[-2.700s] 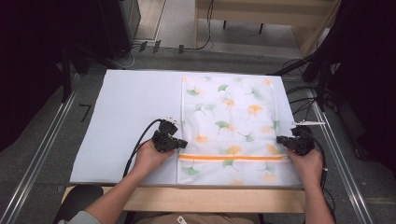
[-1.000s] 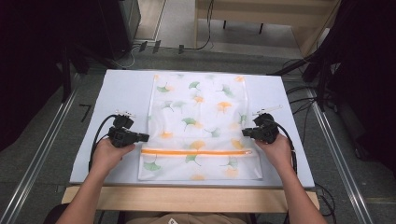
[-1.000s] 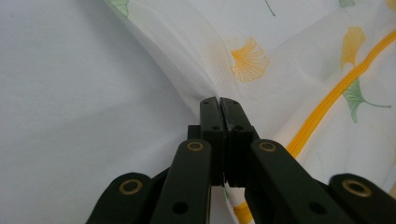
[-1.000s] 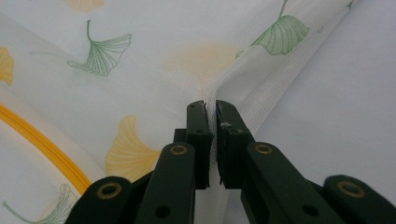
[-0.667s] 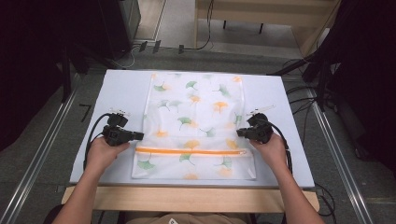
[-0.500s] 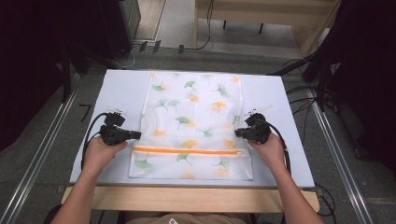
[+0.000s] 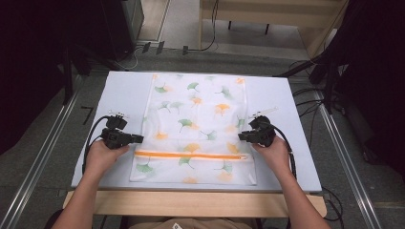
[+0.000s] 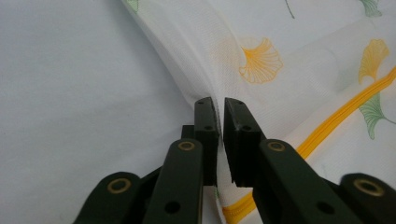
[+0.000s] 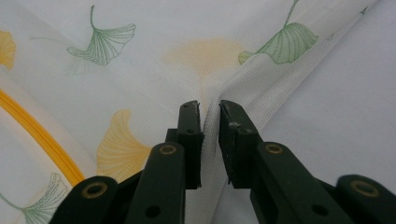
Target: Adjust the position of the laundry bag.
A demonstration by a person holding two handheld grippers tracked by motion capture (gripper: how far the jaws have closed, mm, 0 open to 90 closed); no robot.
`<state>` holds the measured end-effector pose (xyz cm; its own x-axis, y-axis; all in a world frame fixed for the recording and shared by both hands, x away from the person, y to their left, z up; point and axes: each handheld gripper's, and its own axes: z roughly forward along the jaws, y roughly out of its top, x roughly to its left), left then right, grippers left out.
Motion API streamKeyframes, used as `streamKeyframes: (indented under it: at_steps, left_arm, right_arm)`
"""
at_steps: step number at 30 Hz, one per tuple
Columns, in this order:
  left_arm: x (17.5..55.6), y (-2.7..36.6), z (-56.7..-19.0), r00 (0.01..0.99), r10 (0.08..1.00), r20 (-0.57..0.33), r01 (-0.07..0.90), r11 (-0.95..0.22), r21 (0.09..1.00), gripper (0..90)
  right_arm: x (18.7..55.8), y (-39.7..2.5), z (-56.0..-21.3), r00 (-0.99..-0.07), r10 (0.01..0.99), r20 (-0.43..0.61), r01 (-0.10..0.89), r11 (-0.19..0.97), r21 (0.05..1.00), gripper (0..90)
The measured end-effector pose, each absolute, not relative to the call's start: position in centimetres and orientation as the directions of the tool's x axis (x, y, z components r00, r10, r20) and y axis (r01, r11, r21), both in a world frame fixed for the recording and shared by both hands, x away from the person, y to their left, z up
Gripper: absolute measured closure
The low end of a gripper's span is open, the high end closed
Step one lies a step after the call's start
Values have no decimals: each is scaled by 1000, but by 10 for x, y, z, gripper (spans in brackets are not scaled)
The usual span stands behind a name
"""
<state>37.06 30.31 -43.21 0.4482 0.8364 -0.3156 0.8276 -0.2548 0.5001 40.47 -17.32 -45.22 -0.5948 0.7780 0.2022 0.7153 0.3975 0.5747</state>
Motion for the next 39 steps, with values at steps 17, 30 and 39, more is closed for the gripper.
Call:
streamKeyframes:
  at_steps: [17, 30, 39]
  left_arm:
    - [360, 293, -412, 509, 793, -334, 772, -248, 585, 454]
    - [356, 265, -408, 598, 749, -285, 720, -346, 602, 393]
    - [362, 248, -408, 637, 719, -277, 697, -384, 606, 404]
  right_arm:
    - [395, -188, -445, -599, 776, 195, 681, 367, 633, 568]
    - [367, -199, -435, -608, 774, 177, 659, 368, 656, 543]
    - [345, -207, -436, -608, 774, 175, 660, 370, 654, 523]
